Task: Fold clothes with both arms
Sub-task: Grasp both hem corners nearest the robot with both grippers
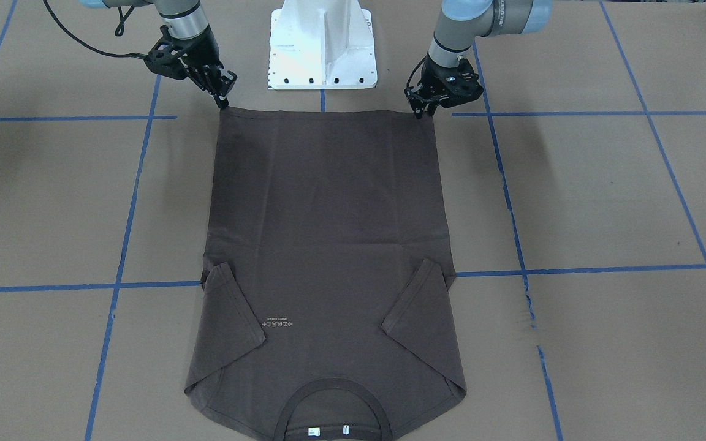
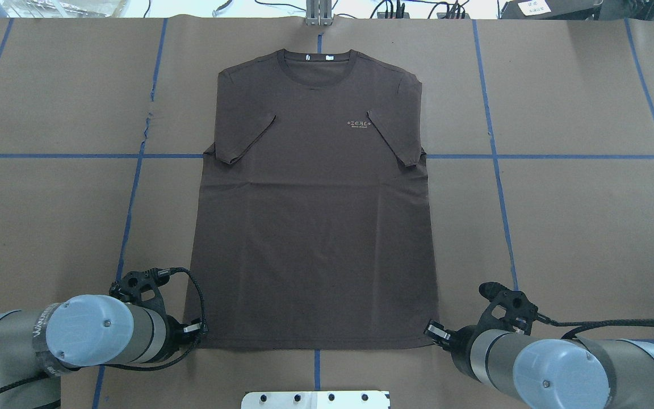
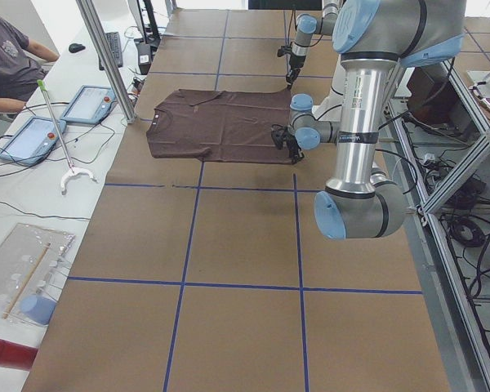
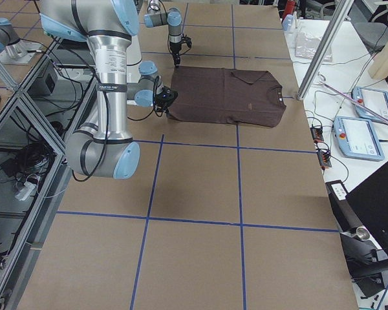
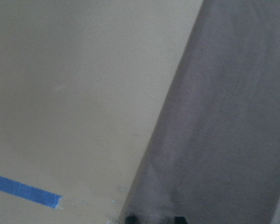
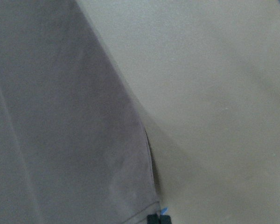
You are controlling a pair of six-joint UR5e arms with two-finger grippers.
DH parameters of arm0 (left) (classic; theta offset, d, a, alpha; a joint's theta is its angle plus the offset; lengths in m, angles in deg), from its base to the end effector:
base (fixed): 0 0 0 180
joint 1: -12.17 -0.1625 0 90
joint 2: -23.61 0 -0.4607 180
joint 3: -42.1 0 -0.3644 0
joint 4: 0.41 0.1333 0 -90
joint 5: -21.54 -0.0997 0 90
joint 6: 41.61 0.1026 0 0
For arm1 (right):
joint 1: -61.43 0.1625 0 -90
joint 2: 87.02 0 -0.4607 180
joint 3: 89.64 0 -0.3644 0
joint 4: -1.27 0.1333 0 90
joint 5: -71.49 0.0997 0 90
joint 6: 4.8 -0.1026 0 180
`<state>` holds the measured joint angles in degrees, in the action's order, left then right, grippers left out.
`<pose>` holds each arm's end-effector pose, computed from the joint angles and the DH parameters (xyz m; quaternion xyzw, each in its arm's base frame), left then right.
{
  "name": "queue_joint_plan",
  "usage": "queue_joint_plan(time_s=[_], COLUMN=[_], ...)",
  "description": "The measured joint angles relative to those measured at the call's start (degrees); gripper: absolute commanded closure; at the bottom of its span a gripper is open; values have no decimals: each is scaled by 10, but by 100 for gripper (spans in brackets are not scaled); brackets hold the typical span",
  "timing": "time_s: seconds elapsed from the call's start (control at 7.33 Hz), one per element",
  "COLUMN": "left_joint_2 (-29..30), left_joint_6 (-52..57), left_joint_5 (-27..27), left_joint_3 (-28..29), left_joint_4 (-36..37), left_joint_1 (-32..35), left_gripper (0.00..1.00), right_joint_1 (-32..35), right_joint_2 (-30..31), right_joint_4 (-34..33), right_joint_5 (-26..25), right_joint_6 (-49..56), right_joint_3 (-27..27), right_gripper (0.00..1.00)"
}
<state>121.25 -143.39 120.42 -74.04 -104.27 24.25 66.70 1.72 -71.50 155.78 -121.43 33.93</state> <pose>0.4704 -0.2208 0.4111 -0.0698 0.4028 -0.1580 0.8988 -0.4360 -0.1843 0.3991 -0.0372 -0.4390 0.2676 0.8569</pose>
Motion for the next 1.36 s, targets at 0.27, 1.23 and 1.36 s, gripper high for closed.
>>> queue_joint_plan(time_s=[0.27,1.23,1.36], left_joint_2=[-2,-3,-5], left_joint_6=[0,-1,-1], left_joint_5=[1,6,10], left_joint_3=[0,-15,-25], left_joint_4=[1,1,4], left_joint_1=[-1,-1,0], left_gripper=[77,100,100], right_joint_1=[1,1,1], right_joint_2=[0,5,9], right_joint_4=[0,0,0], right_joint_5=[0,0,1], right_joint_6=[0,-1,-1], right_joint_3=[0,8,16], right_gripper=[100,100,100])
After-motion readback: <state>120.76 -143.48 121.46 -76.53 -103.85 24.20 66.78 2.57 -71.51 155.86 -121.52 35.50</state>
